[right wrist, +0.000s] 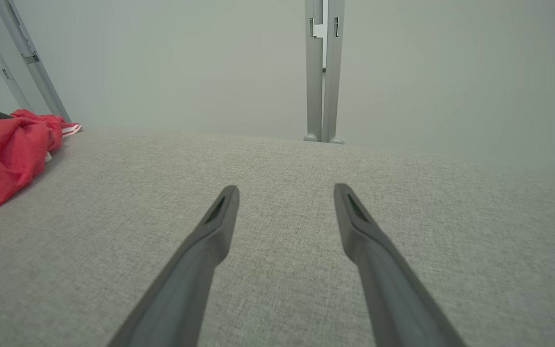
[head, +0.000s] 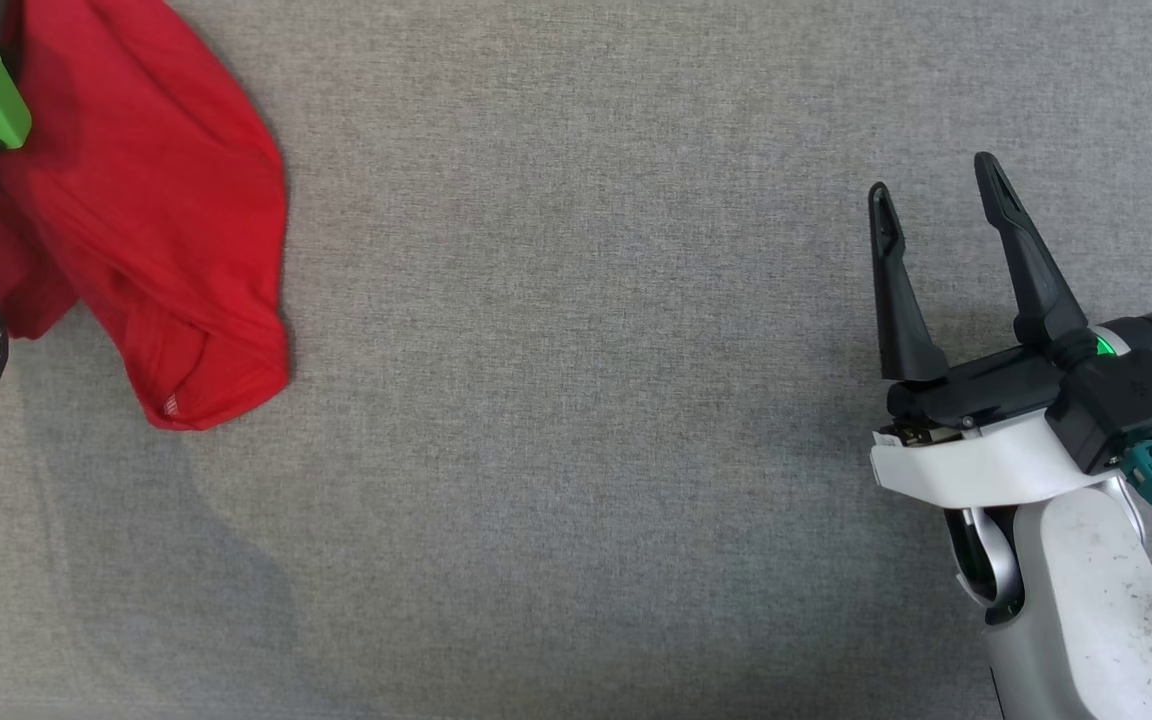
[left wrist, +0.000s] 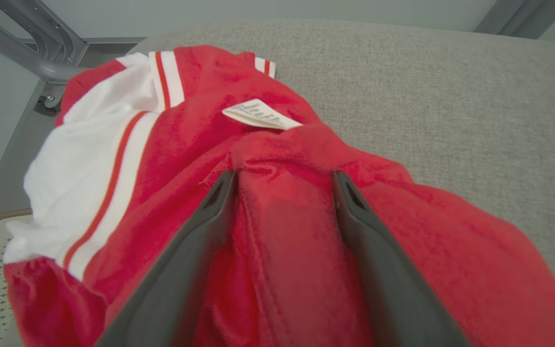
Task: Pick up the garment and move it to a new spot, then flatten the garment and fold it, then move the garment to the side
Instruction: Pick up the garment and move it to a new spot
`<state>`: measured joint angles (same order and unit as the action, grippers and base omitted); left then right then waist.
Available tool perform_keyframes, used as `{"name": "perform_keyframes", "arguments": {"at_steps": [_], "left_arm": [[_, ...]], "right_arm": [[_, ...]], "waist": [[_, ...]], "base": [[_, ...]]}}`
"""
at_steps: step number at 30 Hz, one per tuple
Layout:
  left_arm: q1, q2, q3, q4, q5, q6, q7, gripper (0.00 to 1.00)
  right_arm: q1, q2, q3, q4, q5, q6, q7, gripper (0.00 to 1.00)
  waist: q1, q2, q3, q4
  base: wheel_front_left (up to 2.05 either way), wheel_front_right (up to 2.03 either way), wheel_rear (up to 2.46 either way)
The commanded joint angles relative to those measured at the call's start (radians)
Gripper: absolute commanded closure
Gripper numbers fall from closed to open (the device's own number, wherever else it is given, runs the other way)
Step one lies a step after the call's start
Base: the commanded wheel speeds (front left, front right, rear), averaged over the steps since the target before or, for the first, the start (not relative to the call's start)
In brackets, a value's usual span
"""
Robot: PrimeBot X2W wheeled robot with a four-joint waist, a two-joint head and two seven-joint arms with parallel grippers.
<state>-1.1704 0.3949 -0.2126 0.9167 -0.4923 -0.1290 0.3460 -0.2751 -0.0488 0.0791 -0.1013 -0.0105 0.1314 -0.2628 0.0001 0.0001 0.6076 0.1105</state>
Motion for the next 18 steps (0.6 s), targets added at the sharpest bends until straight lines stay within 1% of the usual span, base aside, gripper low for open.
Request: {"name": "perform_keyframes", "arguments": {"at_steps": [1, 2, 3, 4, 5, 11, 18], "left_arm": [[-0.013, 0.01, -0.007, 0.017, -0.004, -0.002, 0.008, 0.0], [-0.02, 0.013, -0.014, 0.03, -0.002, -0.002, 0.013, 0.0], [-0.025, 0.013, -0.018, 0.042, -0.001, -0.002, 0.015, 0.07], [-0.029, 0.011, -0.03, 0.049, -0.001, -0.002, 0.018, 0.58], [-0.031, 0.008, -0.039, 0.051, -0.005, -0.002, 0.017, 1.0], [-0.038, 0.018, -0.087, 0.037, -0.029, -0.002, -0.077, 1.0], [-0.025, 0.035, -0.148, -0.008, -0.054, -0.002, -0.203, 1.0]], "right_arm": [[-0.014, -0.003, 0.002, 0.0, 0.004, -0.001, -0.003, 0.0], [-0.016, -0.003, 0.004, 0.0, 0.005, -0.001, -0.003, 0.0], [-0.017, -0.003, 0.004, 0.0, 0.005, -0.001, -0.003, 0.0], [-0.017, -0.003, 0.004, 0.001, 0.004, -0.001, -0.003, 0.0], [-0.018, -0.003, 0.003, 0.002, 0.004, -0.001, -0.003, 0.0], [-0.014, -0.003, 0.002, 0.012, 0.001, -0.001, -0.003, 0.0], [0.003, -0.003, 0.001, 0.033, 0.011, -0.001, -0.003, 0.0]], "waist": [[-0.0001, -0.0001, 0.008, -0.007], [-0.0001, -0.0001, 0.01, -0.009], [-0.0001, -0.0001, 0.011, -0.01], [-0.0001, -0.0001, 0.012, -0.01], [-0.0001, -0.0001, 0.012, -0.01], [-0.0001, -0.0001, -0.009, -0.002], [-0.0001, -0.0001, -0.09, 0.017]], "base": [[0.0, 0.0, 0.0], [0.0, 0.0, 0.0], [0.0, 0.0, 0.0], [0.0, 0.0, 0.0], [0.0, 0.0, 0.0], [0.0, 0.0, 0.0], [0.0, 0.0, 0.0]]}}
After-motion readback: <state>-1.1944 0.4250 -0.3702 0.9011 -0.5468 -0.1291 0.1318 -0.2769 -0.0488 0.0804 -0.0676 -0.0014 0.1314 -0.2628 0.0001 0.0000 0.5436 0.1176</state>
